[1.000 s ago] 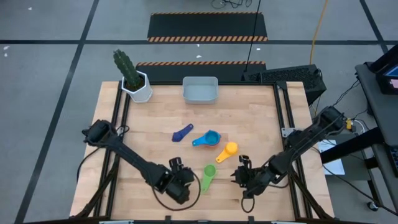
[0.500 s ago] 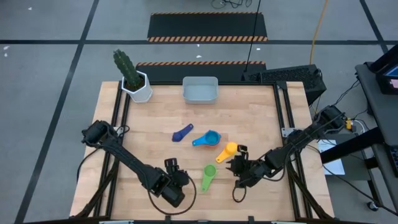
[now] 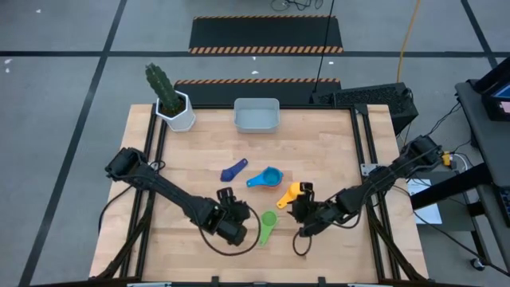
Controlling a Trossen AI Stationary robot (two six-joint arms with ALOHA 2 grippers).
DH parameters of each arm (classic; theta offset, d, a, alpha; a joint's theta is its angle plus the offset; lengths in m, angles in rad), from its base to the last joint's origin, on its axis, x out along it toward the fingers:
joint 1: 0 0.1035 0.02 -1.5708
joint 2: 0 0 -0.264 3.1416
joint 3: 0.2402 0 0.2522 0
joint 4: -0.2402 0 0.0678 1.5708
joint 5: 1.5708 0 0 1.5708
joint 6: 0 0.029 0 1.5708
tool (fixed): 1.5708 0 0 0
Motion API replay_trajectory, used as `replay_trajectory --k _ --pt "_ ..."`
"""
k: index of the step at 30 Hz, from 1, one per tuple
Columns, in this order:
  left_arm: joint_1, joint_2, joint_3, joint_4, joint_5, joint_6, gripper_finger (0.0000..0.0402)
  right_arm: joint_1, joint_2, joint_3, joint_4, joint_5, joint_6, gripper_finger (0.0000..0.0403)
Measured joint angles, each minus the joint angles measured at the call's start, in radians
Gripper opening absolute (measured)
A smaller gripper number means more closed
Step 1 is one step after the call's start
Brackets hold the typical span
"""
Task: Nest measuring cups in basket
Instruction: Stack the yellow measuring cup on top of the light blue measuring cup
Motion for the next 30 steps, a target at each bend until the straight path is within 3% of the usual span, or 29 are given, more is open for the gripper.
replay_trajectory --k 9,18,30 --pt "0.017 0.0 0.0 0.08 0.001 -0.02 0.025 -0.018 0.001 0.0 0.062 0.055 0.04 0.0189" --pt "0.019 0.0 0.0 0.107 0.003 0.062 0.025 -0.031 0.043 0.0 0.062 0.052 0.007 0.0192" --pt "0.024 0.0 0.0 0.112 0.005 0.065 0.025 -0.076 0.228 0.0 0.185 -0.024 -0.029 0.0192"
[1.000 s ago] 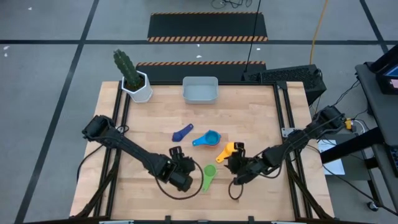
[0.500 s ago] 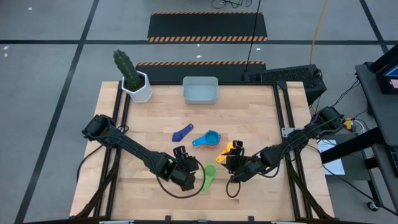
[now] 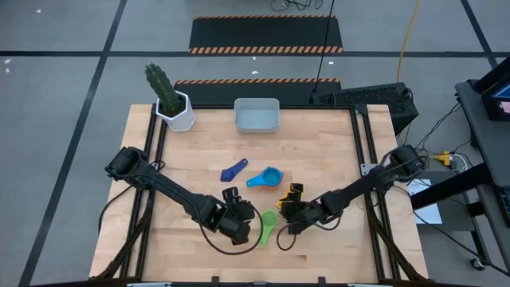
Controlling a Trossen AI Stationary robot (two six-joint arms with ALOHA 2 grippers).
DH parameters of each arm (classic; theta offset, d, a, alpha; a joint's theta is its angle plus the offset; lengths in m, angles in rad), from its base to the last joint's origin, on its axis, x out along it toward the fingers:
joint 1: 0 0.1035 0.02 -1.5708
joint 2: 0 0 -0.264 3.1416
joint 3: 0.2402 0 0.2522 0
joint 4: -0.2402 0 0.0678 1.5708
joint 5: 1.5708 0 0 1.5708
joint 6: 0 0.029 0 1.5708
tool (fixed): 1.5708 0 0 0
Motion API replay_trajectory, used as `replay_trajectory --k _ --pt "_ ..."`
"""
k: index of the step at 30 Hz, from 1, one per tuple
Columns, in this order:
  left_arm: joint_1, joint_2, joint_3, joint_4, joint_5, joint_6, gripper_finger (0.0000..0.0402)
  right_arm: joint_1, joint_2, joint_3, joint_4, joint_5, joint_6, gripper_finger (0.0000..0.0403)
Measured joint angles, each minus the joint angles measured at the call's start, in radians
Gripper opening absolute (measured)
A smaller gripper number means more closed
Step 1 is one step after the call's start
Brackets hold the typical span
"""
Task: Nest measuring cups in basket
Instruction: Stack the yellow measuring cup on top of the light blue measuring cup
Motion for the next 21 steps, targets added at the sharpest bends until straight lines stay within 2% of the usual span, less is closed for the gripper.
replay_trajectory --k 7,13,21 --pt "-0.01 0.0 0.0 -0.011 0.027 0.0 0.025 -0.031 0.048 0.001 0.008 0.008 0.0 0.0192" --pt "-0.008 0.0 0.0 -0.021 0.028 0.001 0.025 -0.032 0.052 0.001 0.002 0.075 0.01 0.0189" --pt "-0.009 0.0 0.0 -0.021 0.028 0.002 0.025 -0.033 0.053 0.0 -0.013 0.11 0.052 0.0132"
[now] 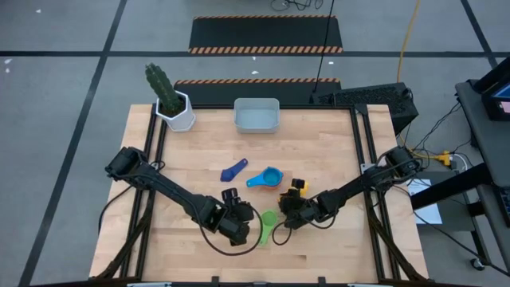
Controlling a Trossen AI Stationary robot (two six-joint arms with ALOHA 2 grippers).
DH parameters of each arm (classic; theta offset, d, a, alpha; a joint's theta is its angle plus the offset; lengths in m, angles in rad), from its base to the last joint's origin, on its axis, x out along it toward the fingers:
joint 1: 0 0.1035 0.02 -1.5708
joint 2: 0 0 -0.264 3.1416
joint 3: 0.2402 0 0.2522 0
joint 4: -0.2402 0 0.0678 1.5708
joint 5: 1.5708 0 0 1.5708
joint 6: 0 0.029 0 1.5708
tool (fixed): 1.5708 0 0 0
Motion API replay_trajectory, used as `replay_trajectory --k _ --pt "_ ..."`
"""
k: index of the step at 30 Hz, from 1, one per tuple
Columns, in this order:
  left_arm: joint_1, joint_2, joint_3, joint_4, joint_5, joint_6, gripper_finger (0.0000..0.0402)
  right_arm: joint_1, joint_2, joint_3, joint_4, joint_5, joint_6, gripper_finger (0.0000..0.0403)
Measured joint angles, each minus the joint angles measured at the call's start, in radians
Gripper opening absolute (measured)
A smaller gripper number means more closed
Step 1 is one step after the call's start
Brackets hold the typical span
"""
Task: Nest measuring cups in basket
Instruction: Stack the yellow measuring cup on top of the light blue measuring cup
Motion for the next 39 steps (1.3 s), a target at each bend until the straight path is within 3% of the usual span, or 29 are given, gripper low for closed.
replay_trajectory --k 12,29,39 --pt "0.0 0.0 0.0 0.0 0.0 0.002 0.025 0.002 -0.001 0.0 -0.019 0.013 0.019 0.0007" --pt "0.001 0.0 0.0 0.025 -0.007 0.019 0.025 0.004 -0.09 0.0 -0.086 -0.04 0.081 0.0001" --pt "0.016 0.0 -0.001 0.287 -0.042 0.193 0.025 0.034 -0.2 -0.001 -0.084 -0.08 0.079 0.0"
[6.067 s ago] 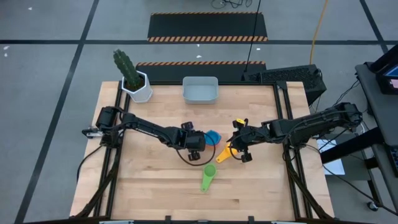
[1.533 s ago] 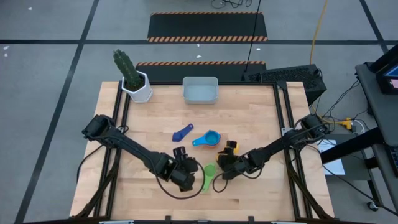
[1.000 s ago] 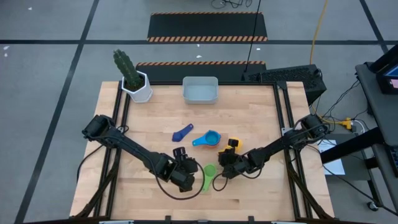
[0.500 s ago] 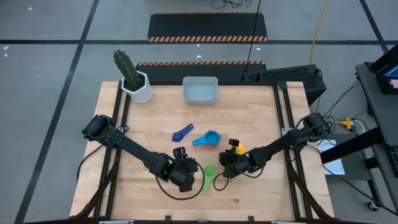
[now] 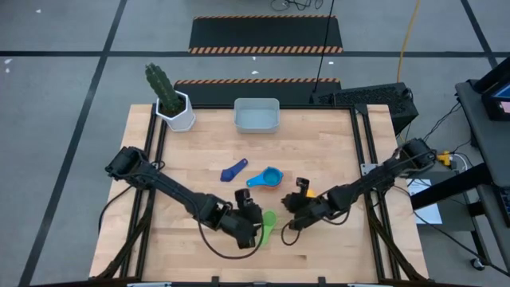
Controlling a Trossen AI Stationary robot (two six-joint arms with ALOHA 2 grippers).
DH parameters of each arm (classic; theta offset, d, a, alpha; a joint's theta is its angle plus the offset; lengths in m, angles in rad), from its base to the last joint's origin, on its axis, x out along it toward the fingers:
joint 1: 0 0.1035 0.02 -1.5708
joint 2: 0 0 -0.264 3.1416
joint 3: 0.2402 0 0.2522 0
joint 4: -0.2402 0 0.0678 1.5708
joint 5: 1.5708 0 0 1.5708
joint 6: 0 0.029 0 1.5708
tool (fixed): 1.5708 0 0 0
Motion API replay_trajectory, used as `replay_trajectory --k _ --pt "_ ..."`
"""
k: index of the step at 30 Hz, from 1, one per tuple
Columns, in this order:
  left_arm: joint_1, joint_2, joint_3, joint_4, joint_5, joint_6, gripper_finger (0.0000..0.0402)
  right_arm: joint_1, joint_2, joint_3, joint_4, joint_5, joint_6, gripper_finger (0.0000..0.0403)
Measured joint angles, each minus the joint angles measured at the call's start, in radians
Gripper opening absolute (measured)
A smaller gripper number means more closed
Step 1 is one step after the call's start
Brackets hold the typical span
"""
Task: Nest measuring cups in basket
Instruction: Stack the yellow measuring cup on top of the light blue measuring cup
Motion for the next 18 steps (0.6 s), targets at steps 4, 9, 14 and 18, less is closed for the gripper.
replay_trajectory --k 4,9,14,18 --pt "-0.001 0.0 0.0 0.079 -0.063 0.073 0.025 0.022 -0.061 0.0 0.004 -0.004 0.0 0.0" --pt "0.002 0.001 -0.031 0.224 -0.094 0.161 0.025 0.057 -0.125 0.0 0.007 0.002 0.001 0.0" --pt "0.0 0.001 -0.037 0.319 -0.115 0.178 0.0251 0.094 -0.189 0.0 0.018 0.051 0.026 0.0" --pt "0.008 0.015 -0.037 0.38 -0.131 0.205 0.0251 0.129 -0.238 0.0 0.022 0.079 0.027 0.0"
